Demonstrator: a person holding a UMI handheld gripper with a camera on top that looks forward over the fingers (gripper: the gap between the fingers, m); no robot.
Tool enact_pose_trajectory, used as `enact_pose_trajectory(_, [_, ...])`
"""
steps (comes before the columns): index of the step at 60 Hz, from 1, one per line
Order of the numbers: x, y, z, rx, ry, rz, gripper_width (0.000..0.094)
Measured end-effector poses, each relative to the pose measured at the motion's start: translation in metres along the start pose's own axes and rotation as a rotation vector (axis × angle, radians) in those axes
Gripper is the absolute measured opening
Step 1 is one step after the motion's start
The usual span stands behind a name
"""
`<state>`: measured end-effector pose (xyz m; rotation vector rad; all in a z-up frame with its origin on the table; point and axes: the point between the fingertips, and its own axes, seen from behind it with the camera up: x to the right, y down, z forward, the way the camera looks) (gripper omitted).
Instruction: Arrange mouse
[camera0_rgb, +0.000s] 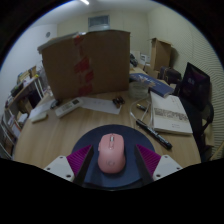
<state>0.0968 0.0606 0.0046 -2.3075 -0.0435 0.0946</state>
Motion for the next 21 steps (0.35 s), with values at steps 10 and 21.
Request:
enact_pose_trajectory(10, [0.003, 0.008, -0.085, 0.005, -0.03, 0.099, 0.0841])
enact_pose_trajectory(21, [0.02, 0.038, -0.153, -0.013, 0.002, 0.178, 0.0836])
